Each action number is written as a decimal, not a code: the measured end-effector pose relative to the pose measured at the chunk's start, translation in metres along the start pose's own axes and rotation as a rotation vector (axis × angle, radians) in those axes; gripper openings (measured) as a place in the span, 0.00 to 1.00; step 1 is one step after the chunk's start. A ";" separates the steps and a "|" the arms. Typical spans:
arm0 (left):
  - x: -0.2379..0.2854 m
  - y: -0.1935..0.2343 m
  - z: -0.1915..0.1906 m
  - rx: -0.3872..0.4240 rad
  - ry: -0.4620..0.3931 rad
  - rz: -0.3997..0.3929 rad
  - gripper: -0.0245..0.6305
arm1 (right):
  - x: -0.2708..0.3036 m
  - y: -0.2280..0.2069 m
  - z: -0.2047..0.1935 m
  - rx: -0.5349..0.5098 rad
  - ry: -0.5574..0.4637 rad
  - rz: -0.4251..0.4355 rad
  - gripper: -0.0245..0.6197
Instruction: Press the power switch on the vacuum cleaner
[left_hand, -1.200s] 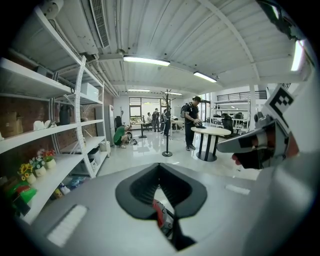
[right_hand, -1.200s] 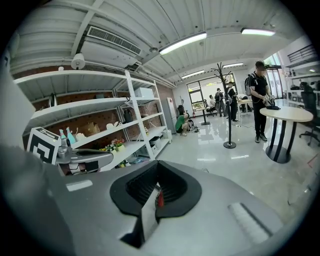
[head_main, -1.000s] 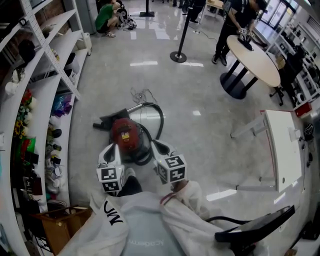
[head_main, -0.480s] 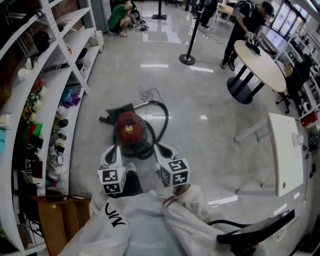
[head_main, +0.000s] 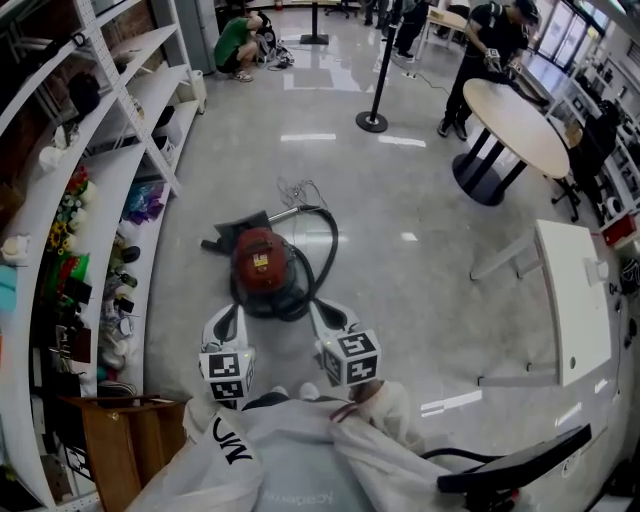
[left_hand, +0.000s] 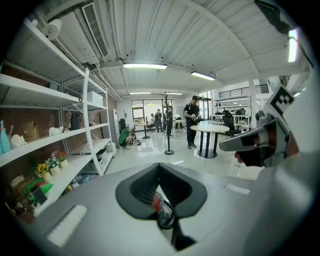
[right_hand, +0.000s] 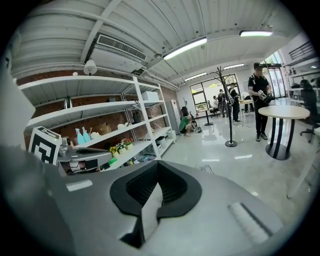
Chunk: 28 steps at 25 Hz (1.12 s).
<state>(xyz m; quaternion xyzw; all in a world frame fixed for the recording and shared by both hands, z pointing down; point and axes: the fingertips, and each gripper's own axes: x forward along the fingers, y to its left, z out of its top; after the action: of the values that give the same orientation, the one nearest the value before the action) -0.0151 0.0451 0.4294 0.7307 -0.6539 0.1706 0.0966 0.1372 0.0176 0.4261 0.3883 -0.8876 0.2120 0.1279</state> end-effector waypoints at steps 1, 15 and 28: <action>-0.001 -0.001 0.000 0.000 0.000 -0.007 0.04 | -0.002 0.000 0.000 0.003 0.001 -0.005 0.04; -0.022 0.031 -0.017 -0.019 0.007 -0.022 0.04 | 0.011 0.043 -0.008 0.005 0.003 -0.008 0.04; -0.024 0.031 -0.026 -0.029 0.012 -0.045 0.04 | 0.007 0.045 -0.014 0.000 0.005 -0.030 0.04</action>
<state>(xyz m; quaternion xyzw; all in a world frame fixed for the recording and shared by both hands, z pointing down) -0.0506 0.0732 0.4418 0.7425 -0.6393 0.1633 0.1151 0.1001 0.0478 0.4287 0.4010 -0.8814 0.2110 0.1335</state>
